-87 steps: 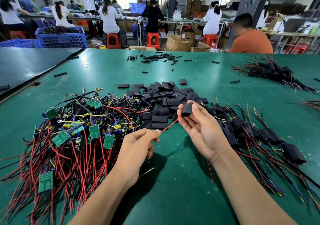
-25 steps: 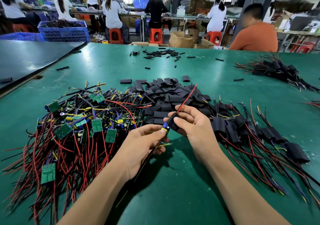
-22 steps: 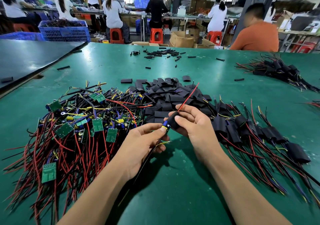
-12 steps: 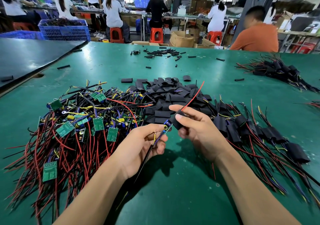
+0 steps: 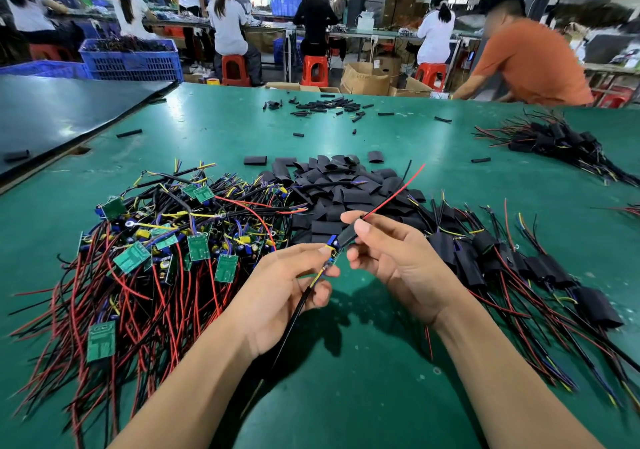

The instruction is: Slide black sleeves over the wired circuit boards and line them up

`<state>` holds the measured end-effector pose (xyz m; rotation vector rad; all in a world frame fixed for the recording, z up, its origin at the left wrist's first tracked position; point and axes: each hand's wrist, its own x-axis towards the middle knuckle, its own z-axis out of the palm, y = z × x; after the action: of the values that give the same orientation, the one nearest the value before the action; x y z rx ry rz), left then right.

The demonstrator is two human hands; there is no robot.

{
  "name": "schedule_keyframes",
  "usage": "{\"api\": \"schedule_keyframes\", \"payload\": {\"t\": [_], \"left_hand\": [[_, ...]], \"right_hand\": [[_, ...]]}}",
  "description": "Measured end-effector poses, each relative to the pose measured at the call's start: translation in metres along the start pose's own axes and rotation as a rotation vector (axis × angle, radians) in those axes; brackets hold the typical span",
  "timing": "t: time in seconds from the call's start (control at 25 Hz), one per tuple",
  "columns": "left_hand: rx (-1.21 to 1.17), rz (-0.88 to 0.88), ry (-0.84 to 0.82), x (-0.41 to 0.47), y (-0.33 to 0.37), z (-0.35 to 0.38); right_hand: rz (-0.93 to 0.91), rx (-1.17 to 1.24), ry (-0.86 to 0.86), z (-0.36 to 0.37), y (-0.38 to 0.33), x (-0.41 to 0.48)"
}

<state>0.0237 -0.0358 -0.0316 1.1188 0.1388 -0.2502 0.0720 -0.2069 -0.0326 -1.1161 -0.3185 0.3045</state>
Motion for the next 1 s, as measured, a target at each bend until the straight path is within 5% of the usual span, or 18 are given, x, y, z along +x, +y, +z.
{"api": "schedule_keyframes", "payload": {"t": [0.24, 0.6, 1.0], "left_hand": [[0.032, 0.071, 0.052, -0.0016, 0.0009, 0.0027], [-0.002, 0.023, -0.029, -0.0018, 0.0043, -0.0017], [-0.029, 0.055, -0.019, 0.0038, -0.0004, -0.0066]], "right_hand": [[-0.045, -0.177, 0.124, -0.0005, 0.0069, 0.0038], [0.01, -0.074, 0.144, 0.0004, 0.0074, 0.0054], [-0.041, -0.351, 0.169, -0.0022, 0.008, 0.0045]]}}
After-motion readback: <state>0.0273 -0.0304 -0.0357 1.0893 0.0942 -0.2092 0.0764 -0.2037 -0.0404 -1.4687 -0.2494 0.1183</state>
